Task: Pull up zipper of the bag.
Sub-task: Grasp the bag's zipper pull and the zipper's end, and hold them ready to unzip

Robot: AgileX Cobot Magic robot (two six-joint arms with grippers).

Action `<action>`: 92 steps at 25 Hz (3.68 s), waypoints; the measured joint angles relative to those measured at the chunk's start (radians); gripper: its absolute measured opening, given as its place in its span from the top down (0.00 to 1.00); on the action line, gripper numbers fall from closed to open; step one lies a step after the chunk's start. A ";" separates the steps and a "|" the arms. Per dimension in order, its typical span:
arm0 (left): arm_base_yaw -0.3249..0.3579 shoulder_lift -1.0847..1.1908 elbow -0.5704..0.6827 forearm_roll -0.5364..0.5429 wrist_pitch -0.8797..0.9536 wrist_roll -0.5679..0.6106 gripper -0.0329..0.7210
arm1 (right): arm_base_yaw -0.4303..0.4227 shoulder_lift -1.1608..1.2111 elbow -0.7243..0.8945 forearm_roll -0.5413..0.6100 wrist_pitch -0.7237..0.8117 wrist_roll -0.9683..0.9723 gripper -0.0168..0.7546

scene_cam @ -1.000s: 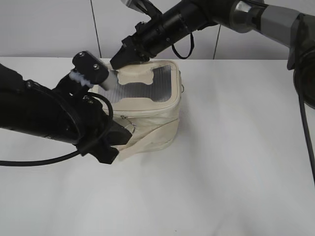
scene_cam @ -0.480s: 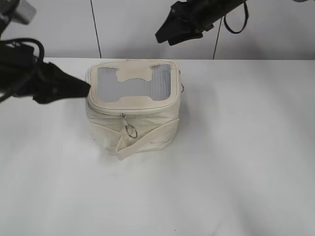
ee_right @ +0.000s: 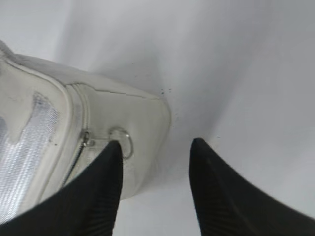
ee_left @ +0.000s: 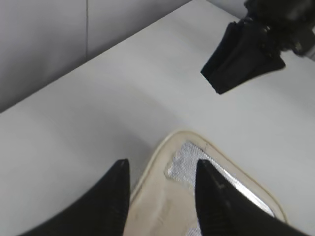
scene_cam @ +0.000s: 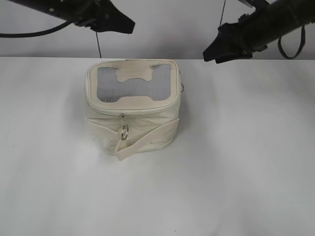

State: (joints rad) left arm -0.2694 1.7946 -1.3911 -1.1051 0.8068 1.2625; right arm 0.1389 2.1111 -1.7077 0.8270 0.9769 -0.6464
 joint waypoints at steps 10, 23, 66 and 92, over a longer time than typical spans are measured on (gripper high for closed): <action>-0.056 0.402 -0.502 0.164 0.286 -0.104 0.50 | 0.016 -0.237 0.673 0.709 -0.427 -0.906 0.36; -0.055 0.490 -0.575 0.269 0.364 -0.178 0.69 | 0.026 -0.206 0.680 0.809 -0.380 -1.112 0.29; -0.054 0.495 -0.592 0.291 0.381 -0.207 0.90 | 0.156 -0.004 0.531 0.991 -0.479 -1.514 0.34; -0.054 0.495 -0.592 0.293 0.375 -0.280 0.90 | 0.164 -0.258 0.736 0.582 -0.489 -0.947 0.96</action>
State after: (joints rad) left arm -0.3239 2.2897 -1.9832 -0.8125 1.1815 0.9825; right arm 0.3034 1.8533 -0.9716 1.4094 0.4876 -1.5935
